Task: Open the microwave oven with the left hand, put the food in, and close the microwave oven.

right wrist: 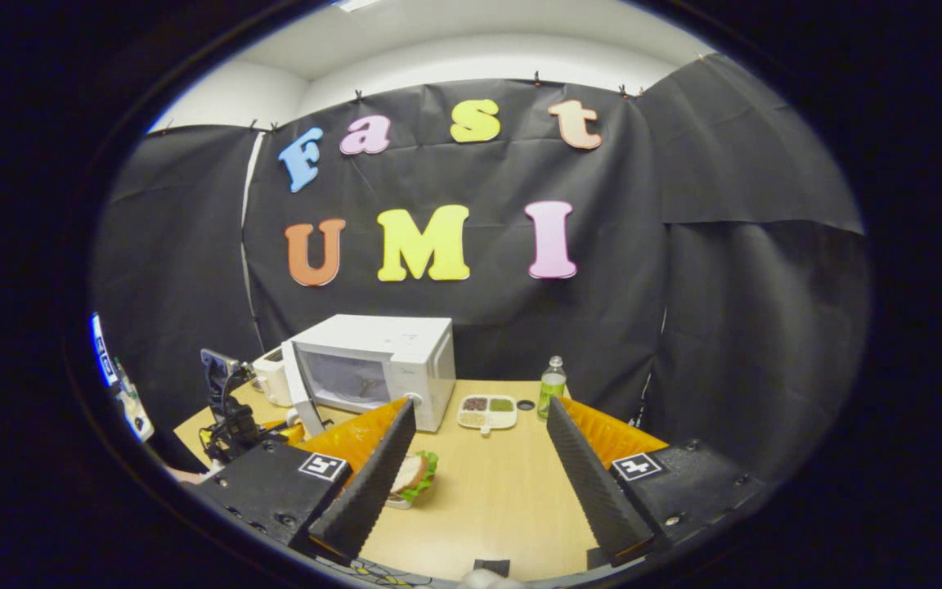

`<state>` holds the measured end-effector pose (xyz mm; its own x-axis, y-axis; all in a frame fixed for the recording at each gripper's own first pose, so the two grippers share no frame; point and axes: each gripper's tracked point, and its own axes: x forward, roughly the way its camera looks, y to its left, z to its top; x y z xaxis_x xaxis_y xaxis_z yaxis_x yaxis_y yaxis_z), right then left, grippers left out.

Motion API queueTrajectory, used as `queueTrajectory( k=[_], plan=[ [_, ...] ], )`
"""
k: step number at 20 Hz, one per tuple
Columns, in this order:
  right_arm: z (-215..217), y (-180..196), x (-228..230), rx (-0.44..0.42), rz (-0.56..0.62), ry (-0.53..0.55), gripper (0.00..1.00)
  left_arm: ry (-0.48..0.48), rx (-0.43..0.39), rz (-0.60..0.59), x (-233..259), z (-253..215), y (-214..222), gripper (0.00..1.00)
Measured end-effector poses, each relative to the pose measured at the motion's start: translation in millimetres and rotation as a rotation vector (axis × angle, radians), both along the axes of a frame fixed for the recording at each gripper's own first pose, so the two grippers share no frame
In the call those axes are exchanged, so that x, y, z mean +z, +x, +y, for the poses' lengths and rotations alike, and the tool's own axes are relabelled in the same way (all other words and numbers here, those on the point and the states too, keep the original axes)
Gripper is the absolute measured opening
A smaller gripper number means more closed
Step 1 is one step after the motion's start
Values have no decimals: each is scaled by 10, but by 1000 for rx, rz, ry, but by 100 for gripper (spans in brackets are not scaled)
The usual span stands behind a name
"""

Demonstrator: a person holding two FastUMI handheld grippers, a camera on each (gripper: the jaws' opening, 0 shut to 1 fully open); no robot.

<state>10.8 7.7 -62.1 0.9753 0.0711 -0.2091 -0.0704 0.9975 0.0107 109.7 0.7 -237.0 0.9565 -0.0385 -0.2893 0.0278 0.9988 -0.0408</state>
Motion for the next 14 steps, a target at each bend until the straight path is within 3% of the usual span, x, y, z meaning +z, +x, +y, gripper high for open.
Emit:
queueTrajectory(
  k=[3, 4, 5, 6, 7, 8, 9, 10, 11, 12, 13, 14],
  plan=[
    [122, -57, -49, 34, 2, 8, 100, -24, 70, 34, -65, 345, -156, 22],
    [141, -82, -71, 37, 1, 8, 100, -43, 77, 37, -61, 426, -212, 29],
    [142, -106, -93, 38, 4, 9, 96, -56, 86, 37, -52, 493, -262, 37],
    [151, -127, -98, 39, 7, 14, 100, -54, 97, 27, -18, 575, -286, 51],
    [157, -154, -107, 38, 9, 19, 100, -49, 103, 18, 14, 636, -333, 73],
    [163, -172, -122, 37, 10, 21, 100, -35, 112, 12, 43, 699, -372, 74],
    [169, -197, -132, 35, 11, 20, 100, -24, 114, 18, 43, 747, -395, 92],
    [180, -229, -144, 36, 10, 22, 96, -13, 118, 18, 48, 790, -451, 96],
    [208, -250, -157, 39, 12, 24, 96, -5, 119, 18, 57, 831, -500, 87],
    [235, -270, -161, 44, 11, 26, 100, 8, 122, 13, 81, 874, -530, 88],
    [264, -283, -163, 48, 10, 26, 100, 20, 126, 13, 87, 936, -572, 98],
    [287, -291, -182, 52, 10, 26, 100, 26, 138, 15, 90, 1018, -621, 97]
  ],
)
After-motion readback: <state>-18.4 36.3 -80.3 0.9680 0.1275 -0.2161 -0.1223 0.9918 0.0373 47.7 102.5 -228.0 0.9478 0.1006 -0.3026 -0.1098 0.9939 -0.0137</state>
